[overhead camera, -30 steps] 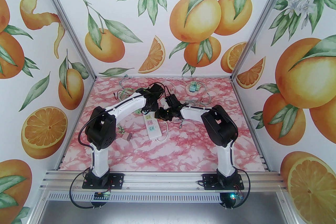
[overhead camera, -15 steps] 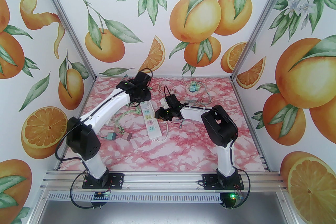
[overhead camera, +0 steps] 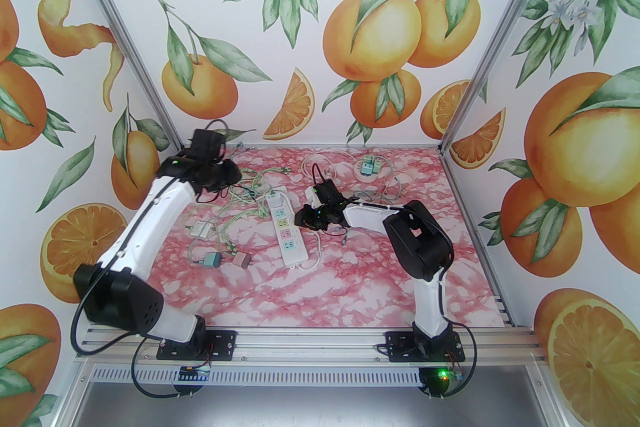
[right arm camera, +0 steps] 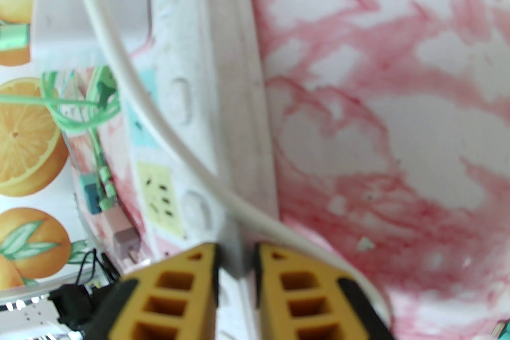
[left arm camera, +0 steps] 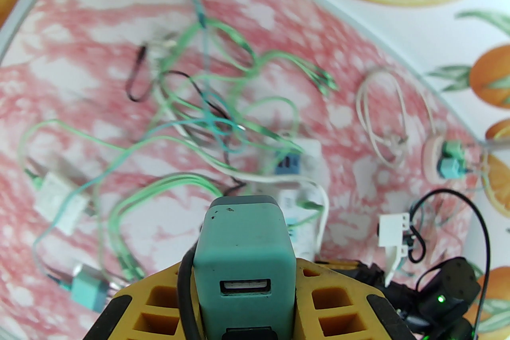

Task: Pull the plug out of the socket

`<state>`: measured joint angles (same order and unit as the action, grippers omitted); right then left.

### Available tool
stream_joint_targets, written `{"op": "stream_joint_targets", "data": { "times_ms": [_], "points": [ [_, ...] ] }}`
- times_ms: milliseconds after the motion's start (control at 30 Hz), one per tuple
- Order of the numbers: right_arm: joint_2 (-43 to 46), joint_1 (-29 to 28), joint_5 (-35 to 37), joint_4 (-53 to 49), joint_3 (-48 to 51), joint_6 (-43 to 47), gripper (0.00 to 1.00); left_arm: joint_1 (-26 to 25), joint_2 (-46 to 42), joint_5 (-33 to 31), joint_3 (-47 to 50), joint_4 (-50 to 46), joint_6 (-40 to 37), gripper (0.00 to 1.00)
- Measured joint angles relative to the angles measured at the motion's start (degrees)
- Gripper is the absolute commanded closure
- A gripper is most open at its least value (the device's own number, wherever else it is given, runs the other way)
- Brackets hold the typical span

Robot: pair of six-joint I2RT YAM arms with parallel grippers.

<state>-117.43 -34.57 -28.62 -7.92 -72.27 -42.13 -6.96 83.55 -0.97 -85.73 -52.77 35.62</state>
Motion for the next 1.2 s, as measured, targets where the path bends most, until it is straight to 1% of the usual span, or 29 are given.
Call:
{"op": "stream_joint_targets", "data": {
  "times_ms": [100, 200, 367, 633, 733, 867, 1067, 1200],
  "points": [
    [0.0, -0.1, 0.2, 0.0, 0.0, 0.0, 0.79, 4.3, -3.3, 1.1, 0.8, -0.2, -0.7, 0.73],
    [0.0, -0.1, 0.2, 0.0, 0.0, 0.0, 0.79, 6.7, -6.8, 2.3, 2.3, -0.2, -1.1, 0.73],
    [0.1, -0.2, 0.5, -0.1, 0.0, 0.1, 0.79, 6.9, -11.4, 5.1, 7.6, -0.1, -0.8, 0.73],
    [0.2, -0.3, 0.8, -0.3, 0.0, 0.2, 0.79, 6.3, -18.2, 11.0, 24.2, 1.7, 3.5, 0.73],
    [0.2, -0.4, 0.9, -0.5, -0.1, 0.2, 0.79, 4.6, -20.5, 12.7, 29.8, 3.5, 5.4, 0.73],
    [0.2, -0.5, 1.3, -0.9, -0.3, 0.6, 0.79, 1.1, -22.6, 14.4, 37.4, 7.5, 9.0, 0.73],
    [0.3, -0.7, 1.7, -1.0, -0.3, 0.7, 0.79, -6.7, -25.0, 15.1, 47.6, 13.2, 15.2, 0.72],
    [0.3, -0.7, 1.8, -1.0, -0.3, 0.7, 0.79, -11.3, -26.4, 14.9, 52.0, 15.6, 18.5, 0.71]
  ]
}}
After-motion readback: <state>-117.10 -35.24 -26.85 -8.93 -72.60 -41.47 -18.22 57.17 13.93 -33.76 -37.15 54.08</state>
